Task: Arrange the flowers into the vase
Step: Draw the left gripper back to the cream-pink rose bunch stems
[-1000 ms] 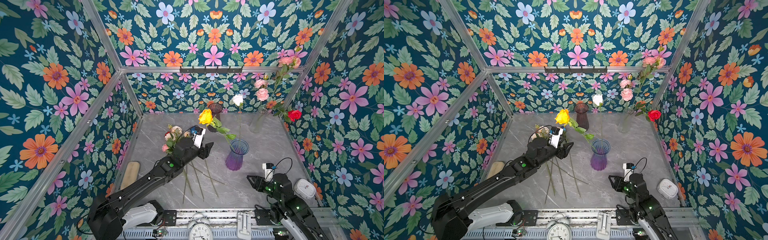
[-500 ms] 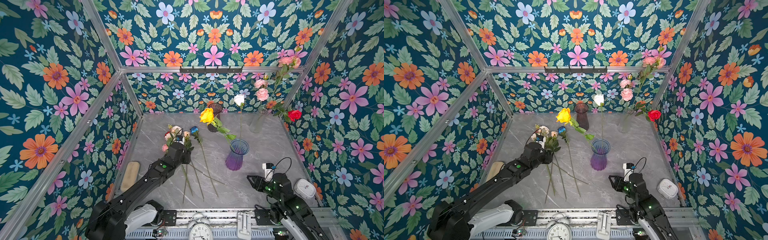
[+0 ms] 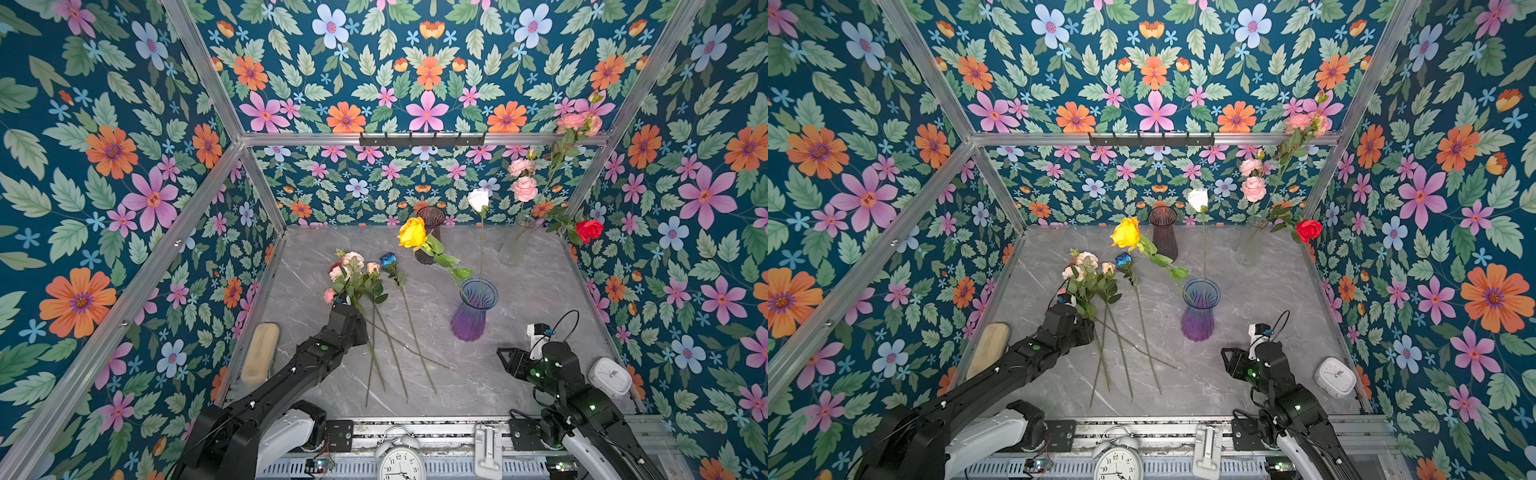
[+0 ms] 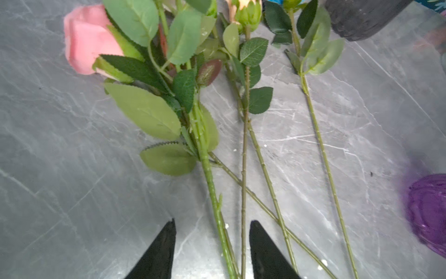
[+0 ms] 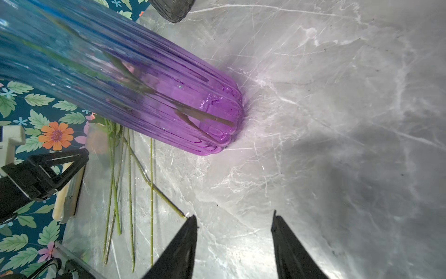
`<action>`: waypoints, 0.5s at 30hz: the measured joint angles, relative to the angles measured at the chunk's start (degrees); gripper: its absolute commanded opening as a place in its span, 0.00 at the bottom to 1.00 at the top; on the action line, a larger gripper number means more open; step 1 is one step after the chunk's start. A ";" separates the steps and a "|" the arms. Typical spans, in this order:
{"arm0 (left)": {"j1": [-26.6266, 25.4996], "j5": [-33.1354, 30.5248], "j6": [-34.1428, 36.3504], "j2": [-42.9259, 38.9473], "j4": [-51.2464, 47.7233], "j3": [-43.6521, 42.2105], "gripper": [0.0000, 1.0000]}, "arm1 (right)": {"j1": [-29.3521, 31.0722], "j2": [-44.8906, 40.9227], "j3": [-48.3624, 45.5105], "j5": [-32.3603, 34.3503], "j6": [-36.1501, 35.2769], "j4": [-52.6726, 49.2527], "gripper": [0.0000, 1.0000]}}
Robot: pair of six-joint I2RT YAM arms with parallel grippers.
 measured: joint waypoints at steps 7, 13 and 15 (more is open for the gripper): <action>2.25 1.07 -0.04 5.14 4.04 -1.81 0.33 | 0.00 -4.28 -0.85 -0.81 -0.87 0.52 0.53; 3.76 6.25 -0.59 9.33 9.88 -2.21 0.18 | 0.00 -10.23 -1.44 -1.07 -0.85 -0.42 0.53; 4.26 7.52 -1.18 10.64 10.93 -1.95 0.18 | 0.00 -10.99 -1.51 -1.07 -0.85 -0.74 0.54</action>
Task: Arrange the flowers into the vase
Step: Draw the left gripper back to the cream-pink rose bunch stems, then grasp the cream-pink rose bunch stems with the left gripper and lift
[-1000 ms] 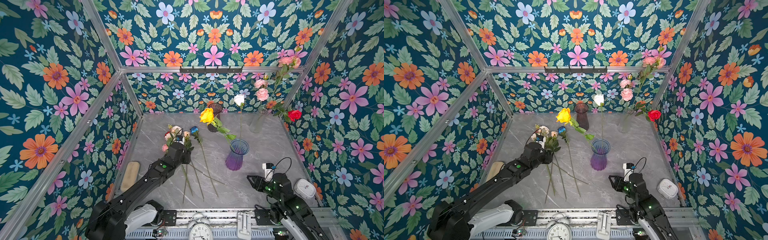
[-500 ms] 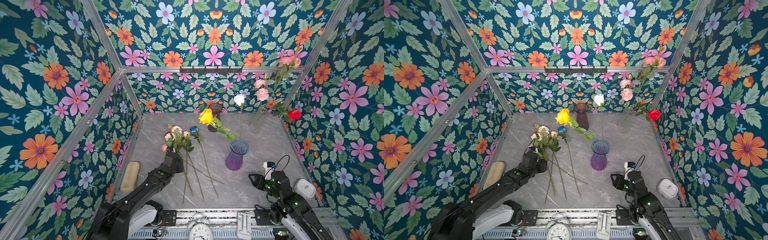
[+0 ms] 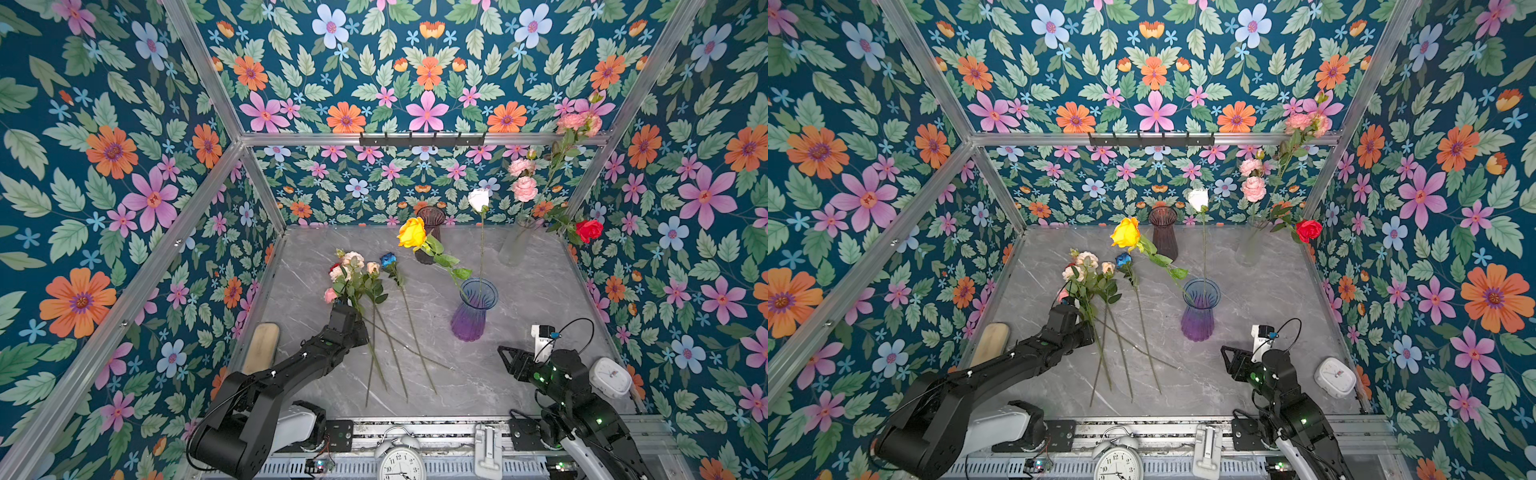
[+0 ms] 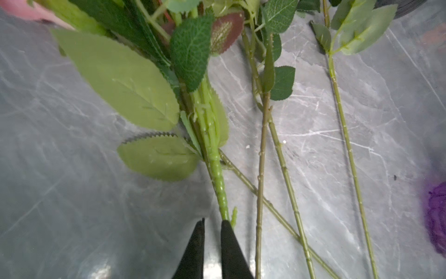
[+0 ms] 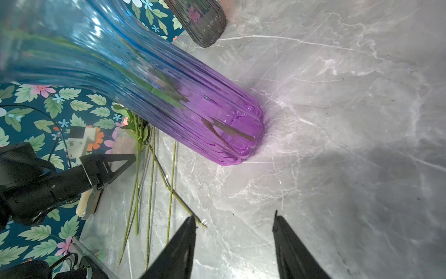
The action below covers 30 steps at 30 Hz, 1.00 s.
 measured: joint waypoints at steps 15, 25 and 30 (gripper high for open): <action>1.92 6.36 -1.81 0.50 3.96 2.05 0.26 | 0.00 -0.15 -0.02 0.02 0.02 -1.16 0.54; 2.25 6.84 -1.97 1.97 3.85 2.14 0.31 | 0.00 -0.07 -0.02 0.02 0.17 -1.16 0.54; 2.45 7.17 -1.97 2.38 3.63 2.23 0.31 | 0.00 -0.04 -0.02 0.02 0.17 -1.16 0.54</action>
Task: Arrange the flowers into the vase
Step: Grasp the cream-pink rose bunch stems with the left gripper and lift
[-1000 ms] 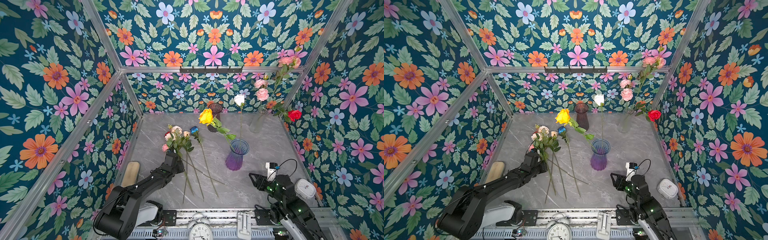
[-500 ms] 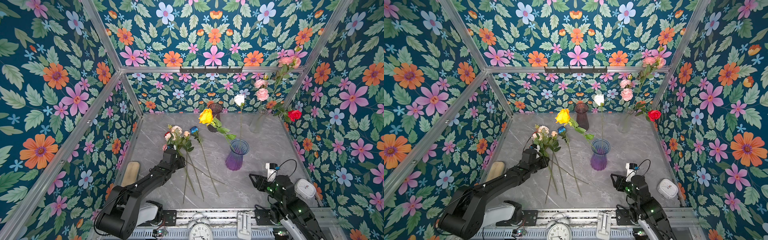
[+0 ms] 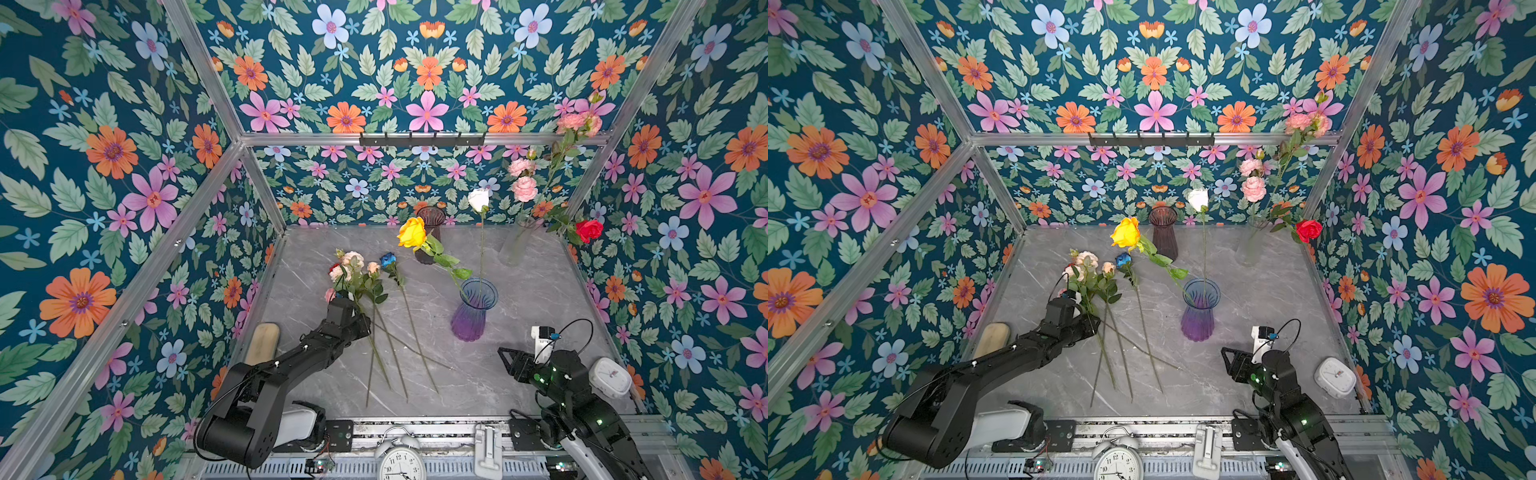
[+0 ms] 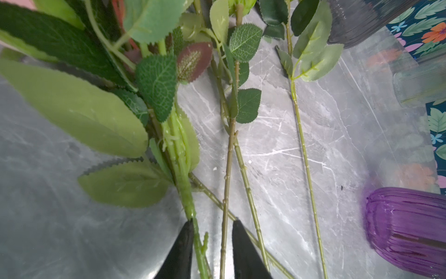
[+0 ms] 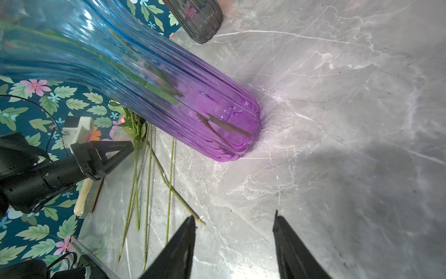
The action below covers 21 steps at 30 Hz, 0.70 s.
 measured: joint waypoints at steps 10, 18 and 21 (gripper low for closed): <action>0.20 0.92 0.02 0.22 0.33 -0.31 0.28 | 0.00 0.02 0.00 0.02 0.02 0.00 0.54; 0.35 1.20 0.00 1.92 0.83 -0.81 0.26 | 0.00 0.02 0.00 0.02 0.02 0.00 0.54; 0.35 1.36 -0.02 2.10 1.42 -0.85 0.24 | 0.00 0.02 0.00 0.02 0.02 0.00 0.54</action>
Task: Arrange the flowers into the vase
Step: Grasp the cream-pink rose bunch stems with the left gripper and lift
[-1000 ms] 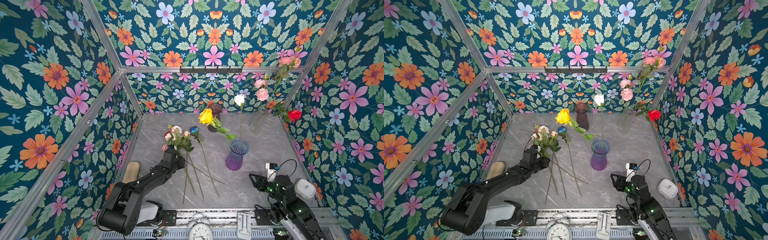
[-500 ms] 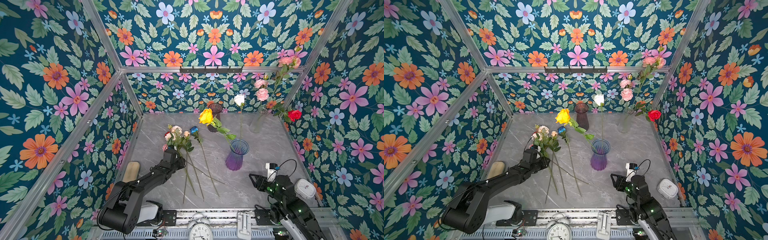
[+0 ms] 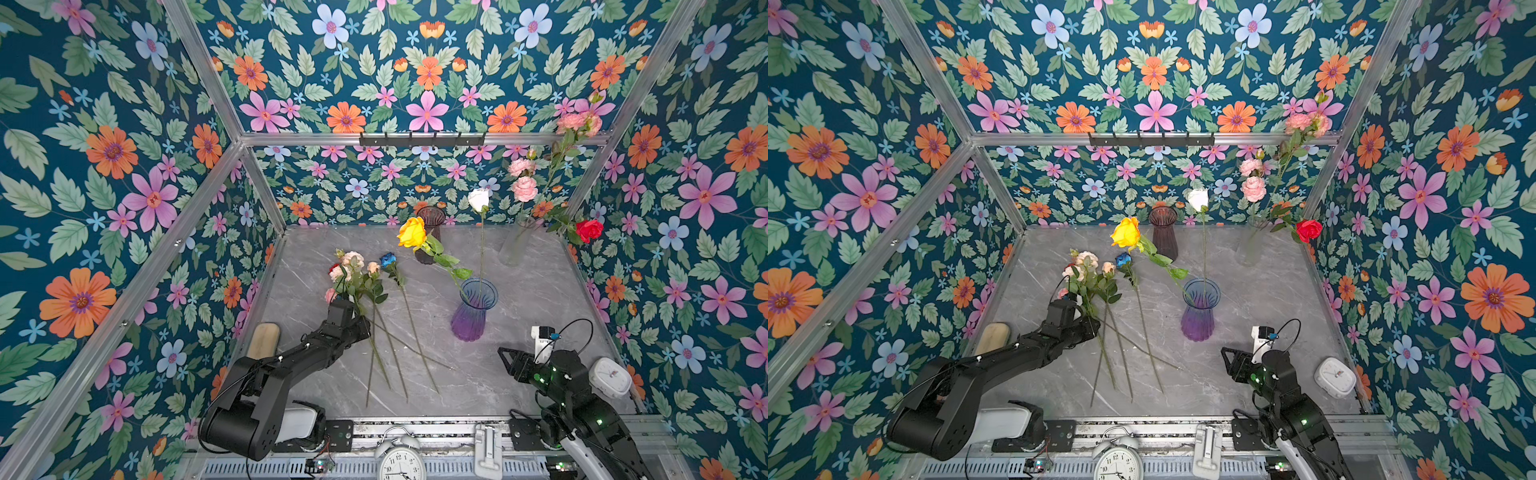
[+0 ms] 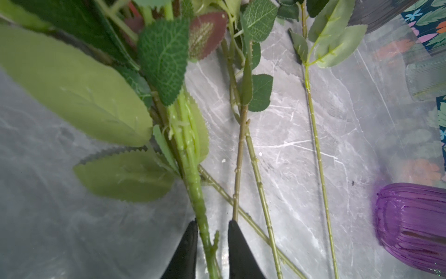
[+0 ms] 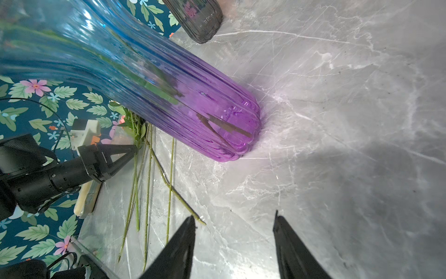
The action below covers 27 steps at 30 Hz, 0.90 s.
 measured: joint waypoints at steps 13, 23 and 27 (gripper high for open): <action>0.37 0.63 -0.15 -3.23 -1.60 1.36 0.00 | 0.00 0.00 0.00 -0.02 -0.02 0.02 0.54; 0.42 -1.75 1.97 -16.17 -10.21 7.67 0.00 | 0.00 0.00 0.00 -0.02 -0.02 0.02 0.54; 0.42 -1.29 2.80 -22.77 -11.41 8.35 0.00 | 0.00 0.00 0.00 -0.02 -0.02 0.02 0.54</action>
